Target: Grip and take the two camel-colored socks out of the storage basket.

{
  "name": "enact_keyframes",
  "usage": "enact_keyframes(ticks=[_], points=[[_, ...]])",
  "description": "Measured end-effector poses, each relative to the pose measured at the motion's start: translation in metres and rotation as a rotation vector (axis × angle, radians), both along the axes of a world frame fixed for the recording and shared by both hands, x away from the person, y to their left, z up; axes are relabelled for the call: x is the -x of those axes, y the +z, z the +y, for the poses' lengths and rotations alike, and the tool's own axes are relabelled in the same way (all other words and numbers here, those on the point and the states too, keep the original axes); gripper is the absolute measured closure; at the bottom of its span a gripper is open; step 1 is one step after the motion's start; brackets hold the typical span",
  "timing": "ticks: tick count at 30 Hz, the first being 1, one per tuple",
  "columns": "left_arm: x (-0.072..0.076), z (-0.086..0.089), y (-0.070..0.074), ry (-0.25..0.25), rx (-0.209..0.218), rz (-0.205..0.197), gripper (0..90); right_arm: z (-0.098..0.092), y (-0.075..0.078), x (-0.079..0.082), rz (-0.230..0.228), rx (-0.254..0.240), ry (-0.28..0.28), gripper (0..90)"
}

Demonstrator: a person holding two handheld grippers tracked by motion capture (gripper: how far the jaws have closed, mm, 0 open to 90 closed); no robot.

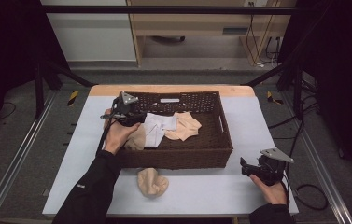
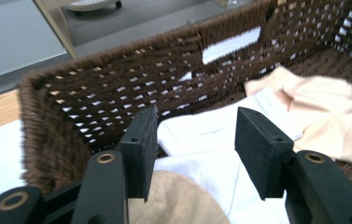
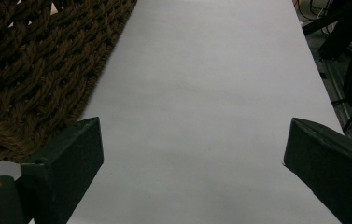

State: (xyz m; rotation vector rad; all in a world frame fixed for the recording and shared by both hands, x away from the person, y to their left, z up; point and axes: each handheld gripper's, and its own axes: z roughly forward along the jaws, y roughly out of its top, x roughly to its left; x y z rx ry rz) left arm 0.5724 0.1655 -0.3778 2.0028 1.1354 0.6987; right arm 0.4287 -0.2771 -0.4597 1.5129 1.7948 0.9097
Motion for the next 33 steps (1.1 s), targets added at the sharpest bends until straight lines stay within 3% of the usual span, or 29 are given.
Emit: enact_keyframes(ticks=[8,15,19,22,28,33], points=[[-0.006,-0.006,-0.016,0.022,-0.066,0.060,52.7,0.000,0.000,0.000,0.001,0.001,0.000,5.1],[-0.011,-0.005,-0.038,0.066,-0.096,0.164,54.3,0.000,0.000,0.000,0.003,0.000,0.001,5.1],[-0.012,-0.005,-0.040,0.070,-0.107,0.175,50.6,0.000,-0.001,-0.001,0.003,0.003,0.001,5.1],[-0.015,-0.005,-0.051,0.070,-0.133,0.243,44.4,0.001,0.000,0.000,0.005,0.003,0.002,5.1],[-0.016,-0.007,-0.054,0.068,-0.155,0.260,41.8,0.001,0.000,0.000,0.007,0.001,0.004,5.1],[-0.018,-0.006,-0.056,0.070,-0.167,0.286,52.3,0.001,-0.001,0.000,0.008,0.004,0.006,5.3]])
